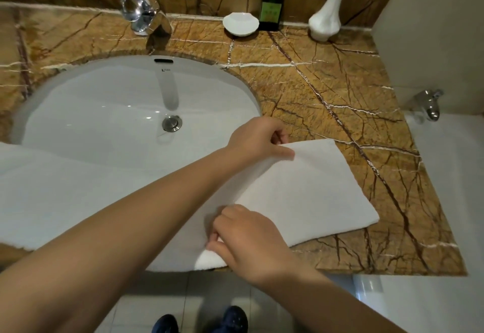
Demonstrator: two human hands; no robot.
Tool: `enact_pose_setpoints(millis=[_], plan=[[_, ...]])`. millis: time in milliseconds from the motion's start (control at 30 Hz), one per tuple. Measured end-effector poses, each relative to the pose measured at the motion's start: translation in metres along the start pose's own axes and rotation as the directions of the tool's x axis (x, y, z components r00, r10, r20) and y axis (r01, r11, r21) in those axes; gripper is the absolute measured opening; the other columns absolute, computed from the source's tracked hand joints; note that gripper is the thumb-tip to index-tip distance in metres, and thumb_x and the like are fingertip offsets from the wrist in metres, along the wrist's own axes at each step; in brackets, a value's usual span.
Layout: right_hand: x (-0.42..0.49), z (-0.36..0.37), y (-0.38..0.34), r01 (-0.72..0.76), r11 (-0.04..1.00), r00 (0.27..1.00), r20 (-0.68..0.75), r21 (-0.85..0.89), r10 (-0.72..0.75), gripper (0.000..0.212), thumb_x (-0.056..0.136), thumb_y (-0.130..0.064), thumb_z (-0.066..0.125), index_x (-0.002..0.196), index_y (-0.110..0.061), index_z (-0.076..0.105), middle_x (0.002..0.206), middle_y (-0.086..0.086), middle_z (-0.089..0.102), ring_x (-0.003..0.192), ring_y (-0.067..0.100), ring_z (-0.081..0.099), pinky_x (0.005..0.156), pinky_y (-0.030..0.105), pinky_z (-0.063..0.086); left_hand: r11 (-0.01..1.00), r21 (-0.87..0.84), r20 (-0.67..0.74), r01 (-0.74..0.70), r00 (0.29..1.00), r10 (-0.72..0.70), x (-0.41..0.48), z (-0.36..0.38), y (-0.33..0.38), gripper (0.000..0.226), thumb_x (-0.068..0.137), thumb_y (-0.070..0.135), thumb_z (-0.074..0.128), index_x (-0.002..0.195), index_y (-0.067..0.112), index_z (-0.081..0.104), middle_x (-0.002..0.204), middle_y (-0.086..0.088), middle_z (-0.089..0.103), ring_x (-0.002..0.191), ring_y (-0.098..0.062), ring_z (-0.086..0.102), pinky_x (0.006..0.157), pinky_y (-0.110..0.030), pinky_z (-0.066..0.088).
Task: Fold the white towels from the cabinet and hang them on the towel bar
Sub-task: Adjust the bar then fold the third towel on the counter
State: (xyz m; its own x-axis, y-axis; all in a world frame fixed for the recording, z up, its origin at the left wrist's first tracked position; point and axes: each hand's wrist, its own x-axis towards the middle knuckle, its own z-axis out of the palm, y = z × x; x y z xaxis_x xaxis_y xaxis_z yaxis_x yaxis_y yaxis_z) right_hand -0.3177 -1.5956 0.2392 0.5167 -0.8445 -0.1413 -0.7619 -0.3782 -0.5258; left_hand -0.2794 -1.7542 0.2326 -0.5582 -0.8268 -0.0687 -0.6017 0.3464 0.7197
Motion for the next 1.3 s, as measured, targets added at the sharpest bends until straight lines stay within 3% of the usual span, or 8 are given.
enact_pose_setpoints(millis=[133,233,300,433,767,933,1100,1300], plan=[[-0.006,0.003,-0.005,-0.02,0.999,1.0,-0.004,0.031,0.02,0.019,0.097,-0.037,0.045,0.101,-0.021,0.053,0.101,-0.003,0.05,0.09,0.013,0.038,0.07,0.03,0.029,0.972,-0.082,0.101,0.222,0.972,-0.213,-0.018,-0.039,-0.036,0.053,0.084,0.06,0.056,0.08,0.008,0.066,0.08,-0.008,0.07,0.071,-0.02,0.064,0.07,-0.036,0.05],[-0.005,0.006,-0.007,-0.092,0.996,0.996,-0.003,0.018,0.092,0.014,0.094,-0.04,0.046,0.097,-0.028,0.05,0.094,-0.012,0.044,0.083,0.006,0.03,0.069,0.027,0.026,0.851,-0.103,0.502,0.516,0.766,-0.403,-0.043,-0.064,-0.075,0.072,0.089,0.066,0.034,0.097,0.004,0.07,0.091,-0.012,0.07,0.081,-0.023,0.063,0.085,-0.032,0.045],[-0.005,0.008,-0.007,-0.123,0.992,0.992,-0.025,0.018,0.124,0.012,0.091,-0.042,0.048,0.092,-0.03,0.049,0.088,-0.016,0.038,0.081,0.003,0.028,0.068,0.026,0.025,0.838,-0.108,0.6,0.535,0.707,-0.375,-0.059,-0.073,-0.094,0.065,0.087,0.065,0.04,0.093,0.009,0.072,0.089,-0.008,0.069,0.082,-0.022,0.064,0.084,-0.029,0.047],[-0.011,0.008,-0.006,-0.176,0.984,0.982,-0.063,0.005,0.176,0.014,0.084,-0.045,0.055,0.085,-0.032,0.051,0.081,-0.018,0.041,0.077,0.0,0.032,0.064,0.022,0.031,0.875,-0.255,0.581,0.411,0.789,-0.202,-0.074,-0.09,-0.11,0.038,0.08,0.051,0.066,0.061,0.019,0.059,0.057,0.009,0.044,0.054,-0.007,0.042,0.062,-0.018,0.034],[-0.025,-0.023,0.01,-0.401,0.916,0.914,-0.064,0.021,0.401,0.016,0.083,-0.053,0.053,0.077,-0.038,0.052,0.072,-0.015,0.053,0.075,-0.001,0.05,0.058,0.018,0.037,0.951,-0.245,0.354,0.188,0.931,-0.093,-0.067,-0.083,-0.094,0.009,0.085,0.022,0.07,0.091,0.014,0.069,0.054,0.016,0.055,0.046,0.004,0.046,0.051,-0.01,0.037],[0.006,-0.06,0.043,-0.387,0.918,0.868,-0.371,-0.09,0.33,0.013,0.089,-0.019,0.062,0.101,-0.024,0.065,0.099,-0.01,0.063,0.095,0.01,0.055,0.073,0.032,0.049,0.957,-0.284,0.295,0.066,0.955,0.022,-0.069,-0.078,-0.087,0.027,0.077,0.022,0.078,0.101,0.023,0.066,0.073,0.007,0.055,0.052,0.009,0.049,0.054,-0.005,0.035],[0.036,-0.087,0.08,-0.371,0.89,0.927,-0.164,-0.263,0.338,0.011,0.088,-0.026,0.064,0.099,-0.025,0.065,0.098,-0.008,0.06,0.102,0.019,0.053,0.083,0.039,0.041,0.973,-0.206,0.249,0.103,0.967,-0.049,-0.066,-0.074,-0.084,0.024,0.07,0.033,0.081,0.088,0.03,0.065,0.073,0.008,0.057,0.053,0.007,0.049,0.056,-0.011,0.039],[0.035,-0.095,0.094,-0.309,0.94,0.949,-0.104,-0.143,0.296,0.007,0.083,-0.029,0.066,0.081,-0.029,0.059,0.08,-0.015,0.055,0.084,0.013,0.051,0.079,0.042,0.045,0.988,-0.146,0.251,0.054,0.968,-0.016,-0.07,-0.075,-0.086,0.023,0.07,0.036,0.078,0.083,0.035,0.059,0.085,0.01,0.062,0.065,0.007,0.054,0.064,-0.019,0.045]])
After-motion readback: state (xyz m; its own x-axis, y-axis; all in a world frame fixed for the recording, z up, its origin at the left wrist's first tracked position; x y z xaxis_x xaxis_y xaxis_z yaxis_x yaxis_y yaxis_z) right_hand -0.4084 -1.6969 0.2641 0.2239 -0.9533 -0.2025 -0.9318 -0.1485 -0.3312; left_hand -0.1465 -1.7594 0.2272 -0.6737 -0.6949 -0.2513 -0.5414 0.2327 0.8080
